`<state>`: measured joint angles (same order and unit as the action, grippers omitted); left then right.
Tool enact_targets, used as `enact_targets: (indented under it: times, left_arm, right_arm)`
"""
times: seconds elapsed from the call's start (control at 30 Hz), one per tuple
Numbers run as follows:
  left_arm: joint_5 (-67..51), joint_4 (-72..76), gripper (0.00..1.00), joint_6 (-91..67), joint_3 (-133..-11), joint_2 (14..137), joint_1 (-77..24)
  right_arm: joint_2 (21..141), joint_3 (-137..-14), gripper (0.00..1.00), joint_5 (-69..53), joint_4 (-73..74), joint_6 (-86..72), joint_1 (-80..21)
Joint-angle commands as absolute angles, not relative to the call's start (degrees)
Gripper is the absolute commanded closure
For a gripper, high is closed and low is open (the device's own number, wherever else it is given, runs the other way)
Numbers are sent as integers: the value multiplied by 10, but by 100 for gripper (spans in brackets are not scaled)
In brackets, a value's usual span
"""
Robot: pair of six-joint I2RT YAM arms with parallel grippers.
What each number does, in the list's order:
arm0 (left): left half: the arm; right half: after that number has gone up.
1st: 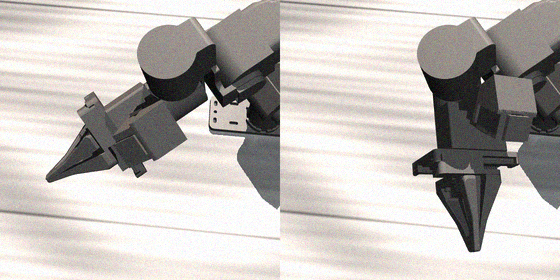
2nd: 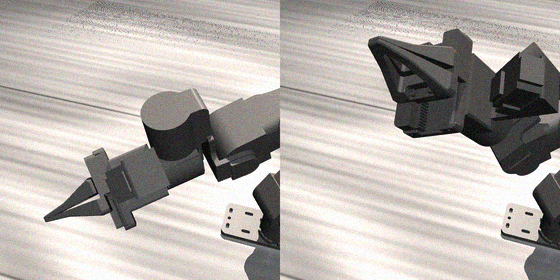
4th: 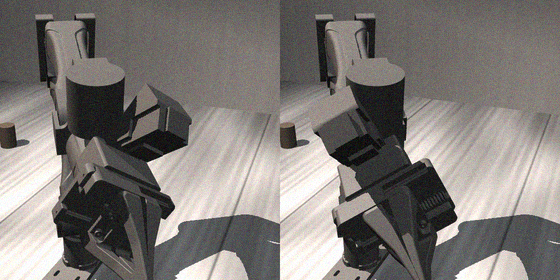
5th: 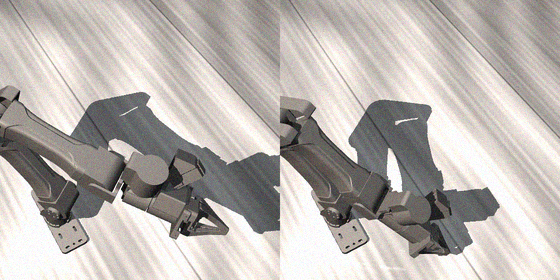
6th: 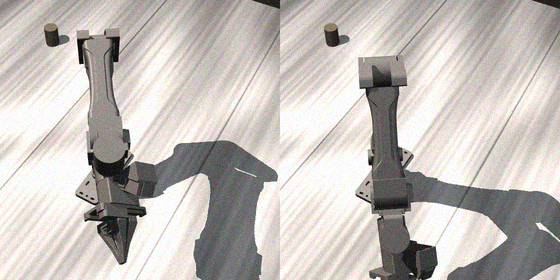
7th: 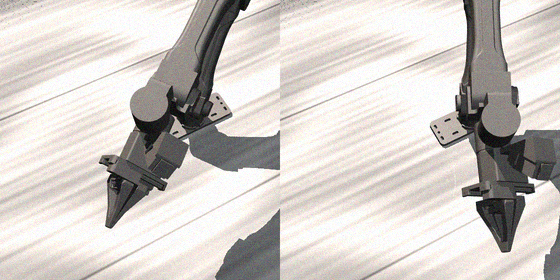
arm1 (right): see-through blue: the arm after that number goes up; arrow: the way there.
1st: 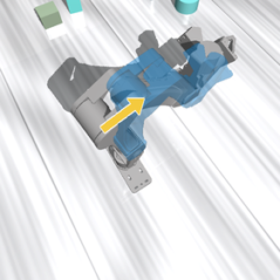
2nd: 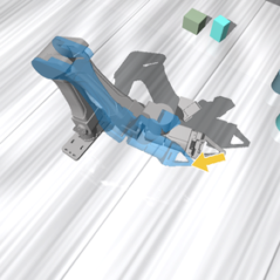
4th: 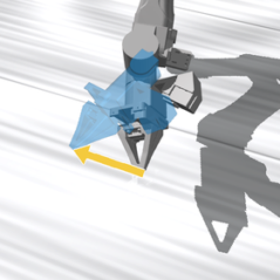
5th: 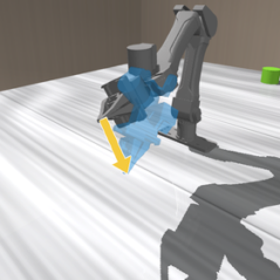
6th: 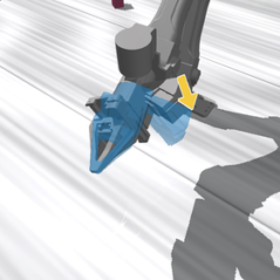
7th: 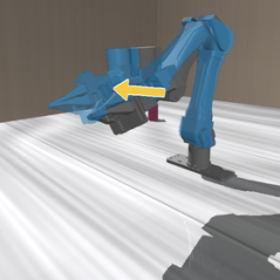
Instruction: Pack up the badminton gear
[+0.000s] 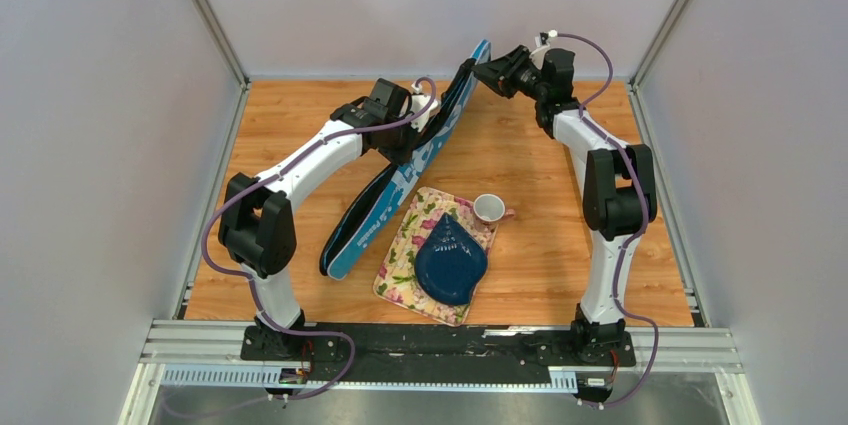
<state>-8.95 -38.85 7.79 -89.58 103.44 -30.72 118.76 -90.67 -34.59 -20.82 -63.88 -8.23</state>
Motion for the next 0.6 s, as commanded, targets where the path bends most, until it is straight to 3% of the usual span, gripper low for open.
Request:
enact_targets:
  times: [0.0,0.1,0.37,0.57]
  left_arm:
    - [-103,-376,100,73,-929,1032,-310]
    - [-101,-377,100,73,-929,1032,-310]
    - [-94,-374,100,69,-926,1033,-310]
    - [-71,-370,100,58,-930,1036,-310]
  right_arm:
    - [1166,-905,71,-354,-234,-646,-87]
    - [1165,-907,72,-355,-232,-645,-89]
    - [1167,-918,100,-365,-233,-644,-90]
    - [1154,-909,100,-373,-248,-642,-92]
